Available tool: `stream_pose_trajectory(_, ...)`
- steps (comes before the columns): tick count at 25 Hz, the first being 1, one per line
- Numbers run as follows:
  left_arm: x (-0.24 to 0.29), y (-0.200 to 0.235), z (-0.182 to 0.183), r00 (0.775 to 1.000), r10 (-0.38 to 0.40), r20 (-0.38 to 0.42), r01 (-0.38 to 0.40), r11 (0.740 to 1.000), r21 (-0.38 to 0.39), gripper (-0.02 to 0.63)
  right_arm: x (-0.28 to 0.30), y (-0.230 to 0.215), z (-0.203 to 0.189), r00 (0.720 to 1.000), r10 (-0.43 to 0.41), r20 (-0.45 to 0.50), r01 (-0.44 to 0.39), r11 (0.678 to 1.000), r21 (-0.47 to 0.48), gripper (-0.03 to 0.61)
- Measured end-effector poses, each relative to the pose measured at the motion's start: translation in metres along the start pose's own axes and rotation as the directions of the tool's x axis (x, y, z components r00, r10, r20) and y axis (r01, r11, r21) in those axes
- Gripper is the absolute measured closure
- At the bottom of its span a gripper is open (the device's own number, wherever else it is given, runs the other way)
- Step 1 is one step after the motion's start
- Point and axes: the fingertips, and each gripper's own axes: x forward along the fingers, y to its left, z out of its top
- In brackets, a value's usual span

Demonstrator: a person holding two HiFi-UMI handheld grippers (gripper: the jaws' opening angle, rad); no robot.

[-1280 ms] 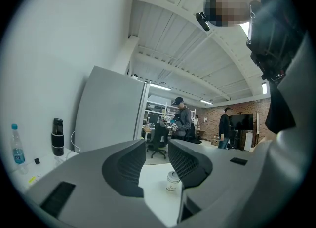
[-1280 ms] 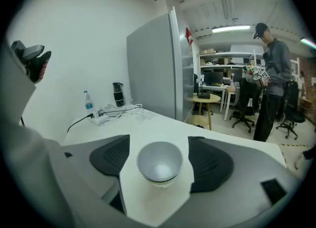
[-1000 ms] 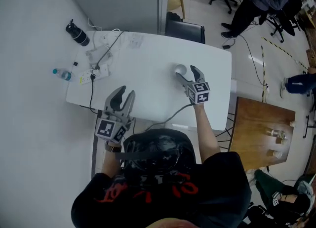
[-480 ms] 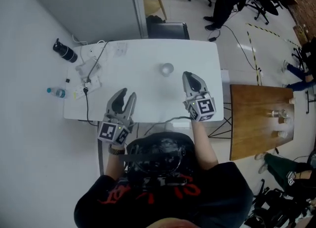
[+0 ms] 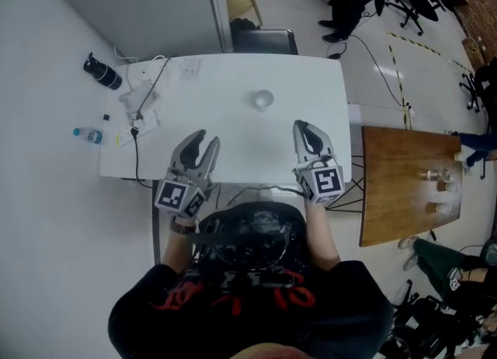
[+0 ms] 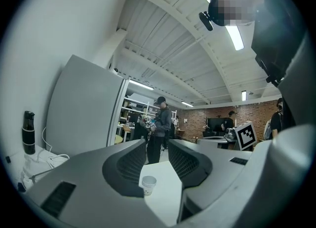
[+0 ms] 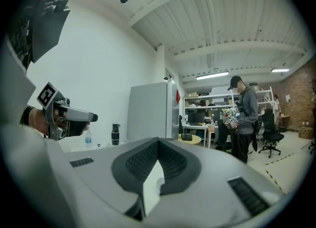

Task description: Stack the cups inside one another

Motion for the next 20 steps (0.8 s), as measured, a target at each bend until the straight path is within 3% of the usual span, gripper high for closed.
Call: stream_pose_trajectory(20,-0.007,0.001,0.000,1.000,0.024,-0.016,-0.024,1.000,0.000,0.468,0.003,0.014,0.012,0.998,0.067,0.019,-0.067,0.998,0.002,0.575)
